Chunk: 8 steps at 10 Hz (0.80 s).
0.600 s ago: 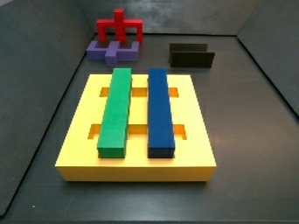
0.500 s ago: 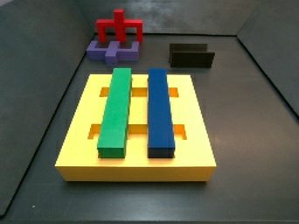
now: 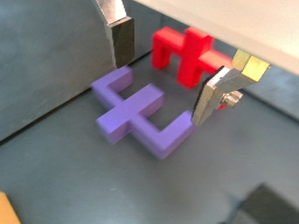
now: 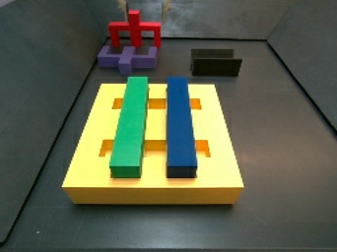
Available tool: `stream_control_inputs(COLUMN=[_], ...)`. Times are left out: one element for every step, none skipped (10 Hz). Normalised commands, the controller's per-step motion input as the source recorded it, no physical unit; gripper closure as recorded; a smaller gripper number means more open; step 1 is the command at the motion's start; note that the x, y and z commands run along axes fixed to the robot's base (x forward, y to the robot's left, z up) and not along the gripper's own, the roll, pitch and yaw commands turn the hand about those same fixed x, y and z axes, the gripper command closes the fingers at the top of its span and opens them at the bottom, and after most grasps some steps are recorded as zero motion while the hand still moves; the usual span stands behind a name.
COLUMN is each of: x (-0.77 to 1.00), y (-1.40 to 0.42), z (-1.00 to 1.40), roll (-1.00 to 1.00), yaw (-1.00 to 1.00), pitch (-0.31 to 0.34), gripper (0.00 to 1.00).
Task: Pick up the purple object. Move up. Place the purple object on the fixture. Regrasp the purple object. Move to above the board. Insert the purple object.
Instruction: Pick up the purple object.
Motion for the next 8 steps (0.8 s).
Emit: stream_control_inputs(x=[-0.37, -0.39, -0.31, -0.19, -0.16, -0.05, 0.0, 0.0], y=[-0.27, -0.19, -0.05, 0.0, -0.01, 0.0, 0.0, -0.04], z=[-0.9, -0.93, -0.92, -0.9, -0.87, -0.8, -0.79, -0.69], roll=[0.01, 0.05, 0.13, 0.21, 0.23, 0.2, 0.25, 0.27], yaw=[0.0, 0.0, 0.0, 0.0, 0.0, 0.04, 0.12, 0.03], pitch=[-0.177, -0.18, -0.156, -0.096, -0.094, -0.076, -0.044, -0.01], gripper=[0.0, 0.0, 0.0, 0.0, 0.0, 0.0, 0.0, 0.0])
